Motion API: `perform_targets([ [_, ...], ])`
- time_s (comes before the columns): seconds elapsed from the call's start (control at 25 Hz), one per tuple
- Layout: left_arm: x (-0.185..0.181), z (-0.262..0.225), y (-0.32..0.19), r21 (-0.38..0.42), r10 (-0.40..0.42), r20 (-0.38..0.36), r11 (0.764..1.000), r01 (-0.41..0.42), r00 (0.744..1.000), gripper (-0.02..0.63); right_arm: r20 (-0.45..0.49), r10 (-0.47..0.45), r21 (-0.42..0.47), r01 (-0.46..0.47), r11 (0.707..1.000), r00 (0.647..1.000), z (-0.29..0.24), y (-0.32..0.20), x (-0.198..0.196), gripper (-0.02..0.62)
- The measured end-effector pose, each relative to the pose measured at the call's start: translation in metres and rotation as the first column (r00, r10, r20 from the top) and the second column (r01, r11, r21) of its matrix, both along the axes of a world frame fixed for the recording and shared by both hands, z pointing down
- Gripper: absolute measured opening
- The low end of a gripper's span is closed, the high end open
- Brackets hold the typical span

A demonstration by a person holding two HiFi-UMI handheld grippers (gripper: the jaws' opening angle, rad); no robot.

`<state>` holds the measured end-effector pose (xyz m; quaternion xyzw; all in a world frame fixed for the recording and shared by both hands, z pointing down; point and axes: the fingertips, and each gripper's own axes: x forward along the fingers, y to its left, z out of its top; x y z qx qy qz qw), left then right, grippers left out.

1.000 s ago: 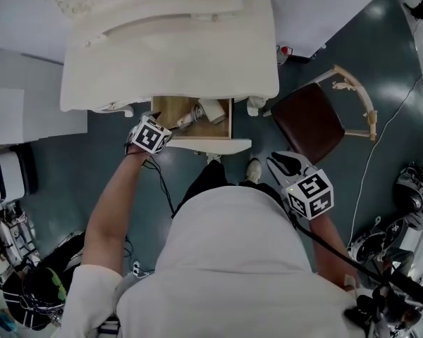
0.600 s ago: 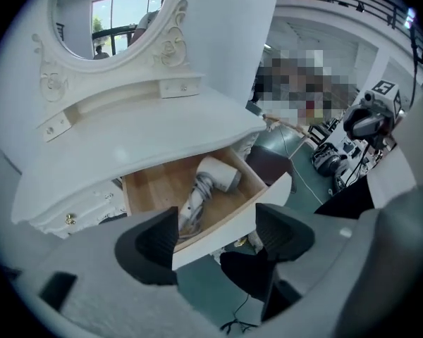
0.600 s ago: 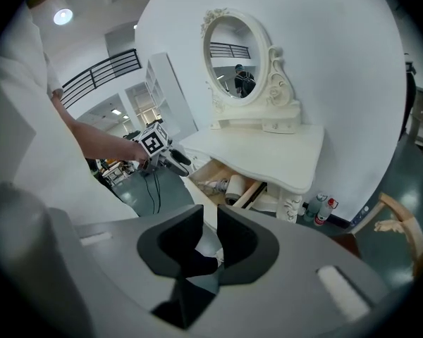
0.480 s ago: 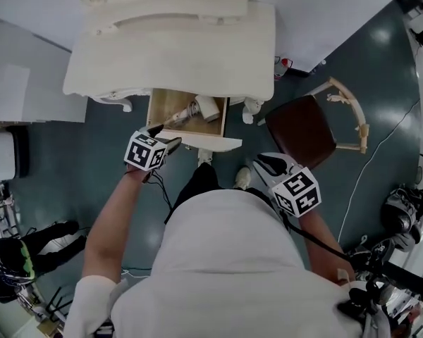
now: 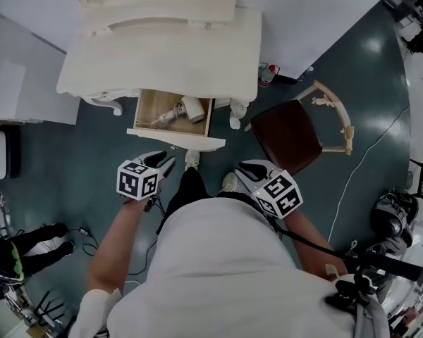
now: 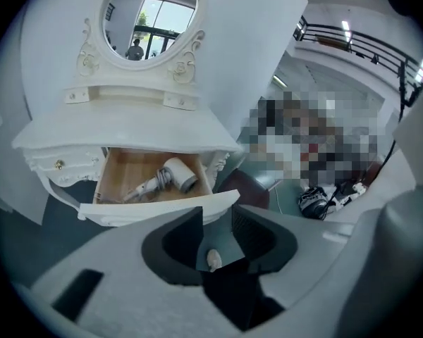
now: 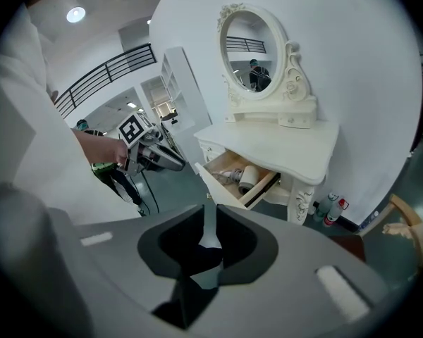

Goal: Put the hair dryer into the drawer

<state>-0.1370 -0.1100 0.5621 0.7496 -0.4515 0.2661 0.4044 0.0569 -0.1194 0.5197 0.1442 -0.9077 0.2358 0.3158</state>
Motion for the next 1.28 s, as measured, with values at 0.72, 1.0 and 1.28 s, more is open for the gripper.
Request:
perform_targets([
  [0.72,0.078,-0.052,0.055,0.048,0.104,-0.086,0.994,-0.100,0.991,0.002,-0.015,-0.103,-0.007,0.103,0.995,0.995,-0.001,0.046,-0.037,0.000],
  [1.0,0.043,-0.066,0.074,0.072,0.144,-0.114,0.988,-0.136,0.983,0.002,-0.029,-0.121,0.018,0.122,0.992,0.992,-0.012,0.064,-0.089,0.000],
  [1.28,-0.005,-0.069,0.100,0.092,0.145,-0.120,0.987,-0.134,0.982,0.002,-0.051,-0.139,0.042,0.141,0.989,0.989,-0.016,0.088,-0.137,0.000],
])
